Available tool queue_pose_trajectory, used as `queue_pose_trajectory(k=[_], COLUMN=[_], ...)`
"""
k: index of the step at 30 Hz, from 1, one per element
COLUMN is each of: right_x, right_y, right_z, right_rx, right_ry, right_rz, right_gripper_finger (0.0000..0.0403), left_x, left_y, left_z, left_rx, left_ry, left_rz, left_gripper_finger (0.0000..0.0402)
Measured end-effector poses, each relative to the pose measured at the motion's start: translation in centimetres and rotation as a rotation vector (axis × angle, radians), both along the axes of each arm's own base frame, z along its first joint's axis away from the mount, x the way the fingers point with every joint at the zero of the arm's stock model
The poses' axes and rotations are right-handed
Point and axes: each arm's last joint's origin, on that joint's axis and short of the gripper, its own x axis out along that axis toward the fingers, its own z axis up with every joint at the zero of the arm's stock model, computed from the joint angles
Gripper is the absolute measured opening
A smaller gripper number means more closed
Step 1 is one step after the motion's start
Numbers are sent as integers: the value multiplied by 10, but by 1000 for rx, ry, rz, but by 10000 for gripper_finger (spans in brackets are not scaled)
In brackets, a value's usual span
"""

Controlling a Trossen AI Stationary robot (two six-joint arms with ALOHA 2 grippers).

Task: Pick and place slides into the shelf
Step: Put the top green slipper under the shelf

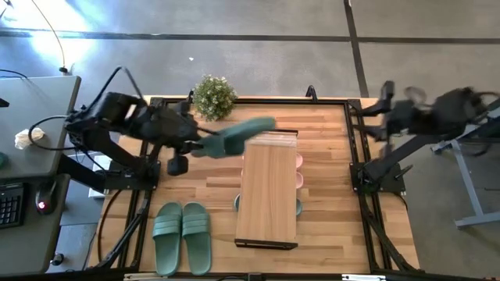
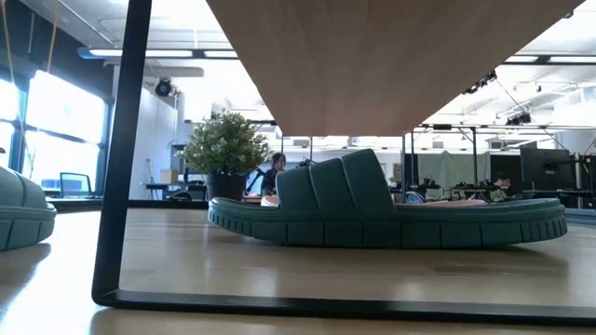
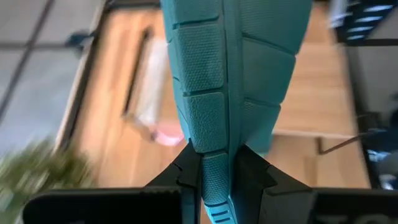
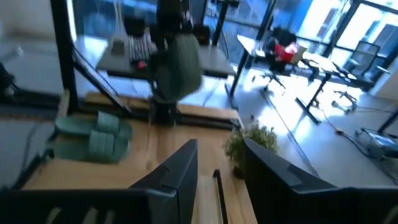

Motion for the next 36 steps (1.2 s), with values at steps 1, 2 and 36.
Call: queue_pose_trajectory(k=[1,2,36], right_x=[9,17,138], right_y=[3,6,-13], right_z=[-1,-1,5], right_rx=[-12,-22,316], right_ry=[29,59,282], right_rz=[-4,-5,128], right_gripper_finger=[118,121,127], left_x=[4,8,36], left_y=[3,6,53], left_z=[1,2,-15], left_rx=[-8,-21,-63], left_ry=[-21,-36,28], left_rz=[-44,-84,-297], left_gripper_finger=[40,40,40])
